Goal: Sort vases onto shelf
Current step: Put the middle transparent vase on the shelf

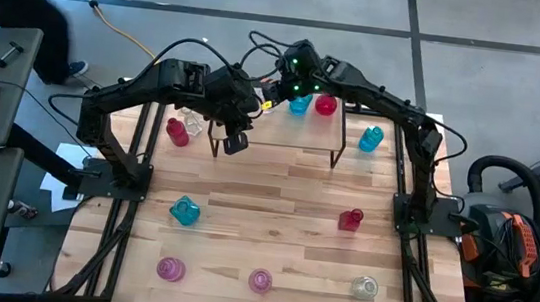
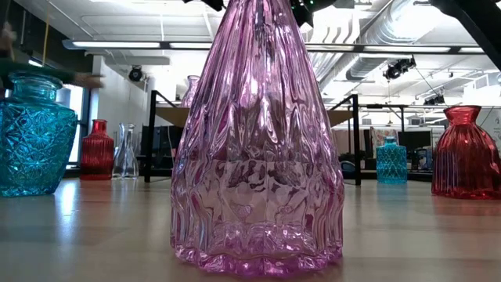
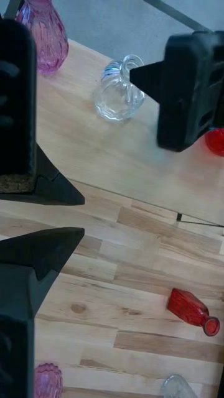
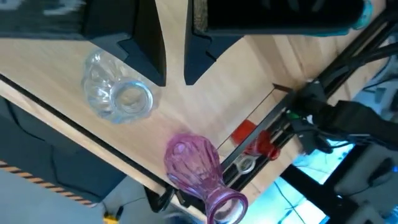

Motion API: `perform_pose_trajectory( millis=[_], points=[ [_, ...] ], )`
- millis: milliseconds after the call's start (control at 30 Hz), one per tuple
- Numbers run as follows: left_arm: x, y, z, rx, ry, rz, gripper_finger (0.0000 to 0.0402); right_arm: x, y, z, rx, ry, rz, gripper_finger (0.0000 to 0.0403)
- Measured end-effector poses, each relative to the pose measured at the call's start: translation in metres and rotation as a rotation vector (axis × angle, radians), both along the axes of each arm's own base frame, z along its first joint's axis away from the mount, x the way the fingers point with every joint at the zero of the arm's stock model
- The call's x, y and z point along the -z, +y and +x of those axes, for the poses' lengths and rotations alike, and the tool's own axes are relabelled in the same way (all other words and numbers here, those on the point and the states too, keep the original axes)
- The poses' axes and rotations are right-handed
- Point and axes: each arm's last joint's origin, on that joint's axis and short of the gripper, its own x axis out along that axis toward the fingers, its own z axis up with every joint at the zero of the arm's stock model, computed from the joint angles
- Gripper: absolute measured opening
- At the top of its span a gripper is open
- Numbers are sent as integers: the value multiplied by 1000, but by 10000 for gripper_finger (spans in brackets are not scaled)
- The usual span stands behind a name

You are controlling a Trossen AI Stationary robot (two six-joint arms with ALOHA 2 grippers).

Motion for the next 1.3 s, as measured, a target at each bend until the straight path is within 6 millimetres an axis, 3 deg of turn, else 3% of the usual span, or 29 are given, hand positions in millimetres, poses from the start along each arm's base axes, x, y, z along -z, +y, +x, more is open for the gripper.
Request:
perform_pose_trajectory(
  millis=[233, 500, 867, 1300],
  points=[
    [0, 0, 0, 0, 0, 0, 58, 3, 13, 4, 81, 63, -33, 39],
    [0, 0, 0, 0, 0, 0, 58, 9, 29, 17, 313, 32, 59, 42],
    [0, 0, 0, 0, -1, 0, 58, 28, 27, 30, 369, 33, 110, 49],
    [0, 0, 0, 0, -1, 0, 58, 29, 25, 30, 380, 33, 112, 49]
  ],
)
